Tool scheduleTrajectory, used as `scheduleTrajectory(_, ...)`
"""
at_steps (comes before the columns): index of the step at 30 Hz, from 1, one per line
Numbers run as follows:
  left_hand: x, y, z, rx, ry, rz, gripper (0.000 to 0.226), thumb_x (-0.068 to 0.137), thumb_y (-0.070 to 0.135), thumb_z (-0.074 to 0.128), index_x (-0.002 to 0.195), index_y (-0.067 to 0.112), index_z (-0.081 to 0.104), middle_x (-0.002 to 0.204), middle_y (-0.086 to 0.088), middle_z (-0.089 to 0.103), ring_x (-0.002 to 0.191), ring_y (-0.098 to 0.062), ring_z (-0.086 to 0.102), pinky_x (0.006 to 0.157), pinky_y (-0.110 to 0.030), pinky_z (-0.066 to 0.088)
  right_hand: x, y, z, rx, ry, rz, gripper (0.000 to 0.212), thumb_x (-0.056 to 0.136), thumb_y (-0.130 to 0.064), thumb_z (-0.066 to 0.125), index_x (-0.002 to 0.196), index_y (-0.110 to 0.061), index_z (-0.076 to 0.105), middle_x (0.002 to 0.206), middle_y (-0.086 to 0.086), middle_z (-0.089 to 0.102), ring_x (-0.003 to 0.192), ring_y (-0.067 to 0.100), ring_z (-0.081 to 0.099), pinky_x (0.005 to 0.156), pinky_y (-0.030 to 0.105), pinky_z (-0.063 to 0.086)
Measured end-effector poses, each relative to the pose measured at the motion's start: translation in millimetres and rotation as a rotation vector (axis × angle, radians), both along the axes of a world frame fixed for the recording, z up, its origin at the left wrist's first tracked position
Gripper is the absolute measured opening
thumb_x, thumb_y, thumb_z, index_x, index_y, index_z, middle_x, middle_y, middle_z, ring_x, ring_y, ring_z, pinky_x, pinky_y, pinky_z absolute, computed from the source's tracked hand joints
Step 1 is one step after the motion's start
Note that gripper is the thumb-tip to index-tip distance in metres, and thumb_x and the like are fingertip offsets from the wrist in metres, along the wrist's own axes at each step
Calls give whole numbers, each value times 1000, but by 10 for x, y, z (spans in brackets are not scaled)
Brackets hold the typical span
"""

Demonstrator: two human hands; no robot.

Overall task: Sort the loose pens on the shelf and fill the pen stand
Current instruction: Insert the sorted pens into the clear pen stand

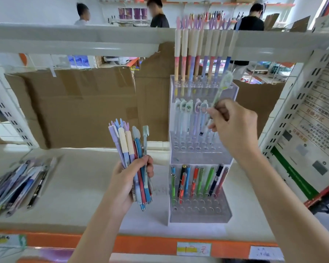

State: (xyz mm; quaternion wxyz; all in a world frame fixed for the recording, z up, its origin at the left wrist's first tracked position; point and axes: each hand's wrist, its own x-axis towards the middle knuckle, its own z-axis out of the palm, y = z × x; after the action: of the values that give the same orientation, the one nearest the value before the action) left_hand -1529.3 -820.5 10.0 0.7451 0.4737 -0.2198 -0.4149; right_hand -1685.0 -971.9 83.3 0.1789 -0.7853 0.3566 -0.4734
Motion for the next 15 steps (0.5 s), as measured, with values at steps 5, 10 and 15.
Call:
scheduleTrajectory(5,-85,-67,16,-28,0,-53,11,71,10,62,81,4,61,63,-9,56,50,-13,51,48,-23,47,-240,-171,-37,43,27,-90,17,92,-20,60,84,-5,60,69,1,64,61,3,63,58,15,47)
scheduleTrajectory(10,-161,-173,58,-48,-37,-94,6,70,10,62,74,5,63,62,-10,55,50,-14,50,49,-23,47,-280,-313,-96,41,79,-156,20,93,-22,58,85,-4,59,74,7,66,61,11,64,68,35,53)
scheduleTrajectory(15,-212,-210,90,-52,-50,-128,13,71,11,62,62,15,71,62,-9,56,50,-14,51,49,-23,47,-257,-403,-123,89,87,-144,18,93,-19,57,88,-2,60,73,9,66,63,18,64,69,38,54)
